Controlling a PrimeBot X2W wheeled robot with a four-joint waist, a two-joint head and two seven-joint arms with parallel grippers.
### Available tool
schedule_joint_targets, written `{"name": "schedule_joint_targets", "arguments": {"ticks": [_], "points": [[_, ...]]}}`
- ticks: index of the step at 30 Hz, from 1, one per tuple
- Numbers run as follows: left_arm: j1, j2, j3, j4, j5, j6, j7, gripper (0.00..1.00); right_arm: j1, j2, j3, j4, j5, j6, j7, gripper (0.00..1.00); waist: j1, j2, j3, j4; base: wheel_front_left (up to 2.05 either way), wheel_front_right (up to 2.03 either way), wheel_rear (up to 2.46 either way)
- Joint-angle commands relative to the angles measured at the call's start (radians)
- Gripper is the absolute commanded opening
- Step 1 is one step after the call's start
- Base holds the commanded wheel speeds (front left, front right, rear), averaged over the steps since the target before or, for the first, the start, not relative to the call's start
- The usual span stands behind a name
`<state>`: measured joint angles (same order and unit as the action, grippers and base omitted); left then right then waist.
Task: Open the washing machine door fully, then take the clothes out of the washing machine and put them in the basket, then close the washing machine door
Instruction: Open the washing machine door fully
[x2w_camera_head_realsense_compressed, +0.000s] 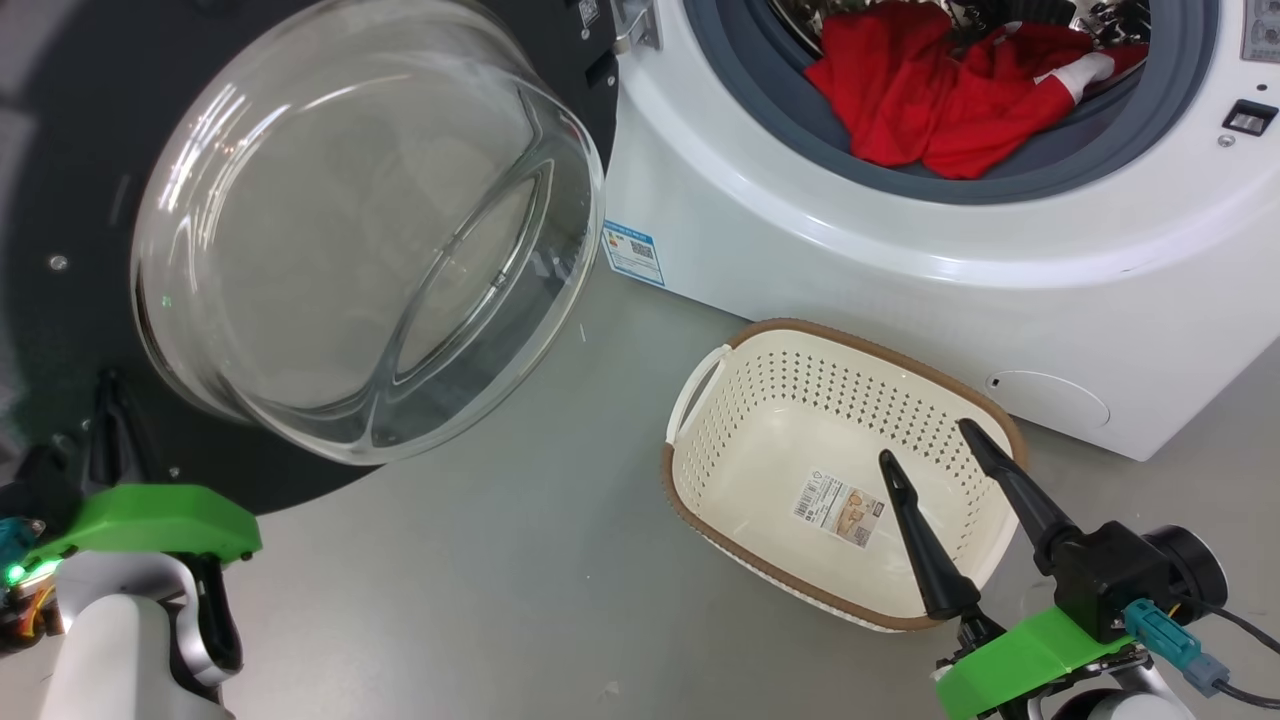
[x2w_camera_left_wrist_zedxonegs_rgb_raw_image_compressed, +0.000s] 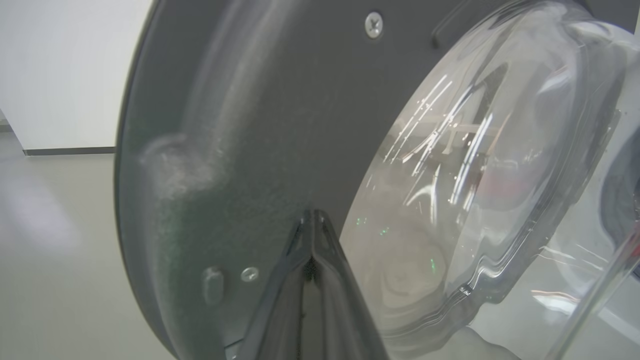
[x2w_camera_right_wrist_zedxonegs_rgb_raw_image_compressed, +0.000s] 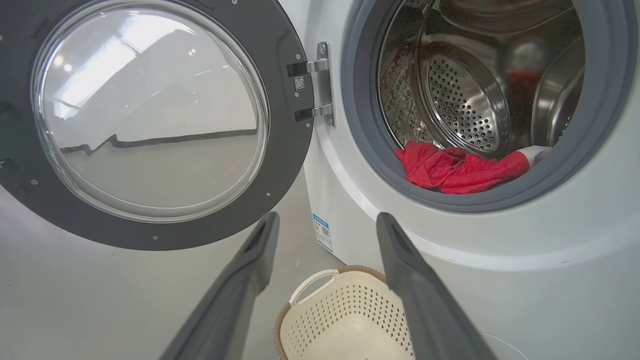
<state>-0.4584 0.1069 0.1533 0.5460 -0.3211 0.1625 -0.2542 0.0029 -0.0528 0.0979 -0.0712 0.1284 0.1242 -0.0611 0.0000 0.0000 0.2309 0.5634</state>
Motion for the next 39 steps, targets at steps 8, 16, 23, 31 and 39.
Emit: {"name": "schedule_joint_targets", "arguments": {"ticks": [8,16,23,31,39], "points": [[-0.035,0.033,0.091,0.011,0.049,-0.027,-0.008,0.0,0.0,0.003,0.02,-0.032,-0.005,0.007,0.0,1.0,0.0,0.0,0.0,0.0,0.0,0.0,0.0],[-0.031,0.003,0.119,-0.019,0.075,-0.057,-0.008,0.0,-0.001,0.003,0.02,-0.027,-0.001,0.007,-0.003,1.0,0.0,0.0,-0.006,0.001,0.0,0.0,0.0],[0.033,-0.031,0.098,-0.121,0.117,-0.076,-0.008,0.0,0.009,0.003,0.008,-0.011,0.022,0.007,-0.026,1.0,0.0,0.0,-0.03,-0.001,0.0,0.0,0.0],[0.135,-0.054,0.033,-0.245,0.104,-0.086,-0.008,1.0,0.026,0.003,-0.01,0.015,0.052,0.007,-0.067,1.0,0.0,0.0,-0.067,-0.017,0.0,0.0,0.0],[0.203,-0.056,-0.058,-0.353,0.045,-0.094,-0.008,1.0,0.025,0.003,-0.019,0.047,0.064,0.007,-0.106,1.0,0.0,0.0,-0.096,-0.071,0.0,0.0,0.0]]}}
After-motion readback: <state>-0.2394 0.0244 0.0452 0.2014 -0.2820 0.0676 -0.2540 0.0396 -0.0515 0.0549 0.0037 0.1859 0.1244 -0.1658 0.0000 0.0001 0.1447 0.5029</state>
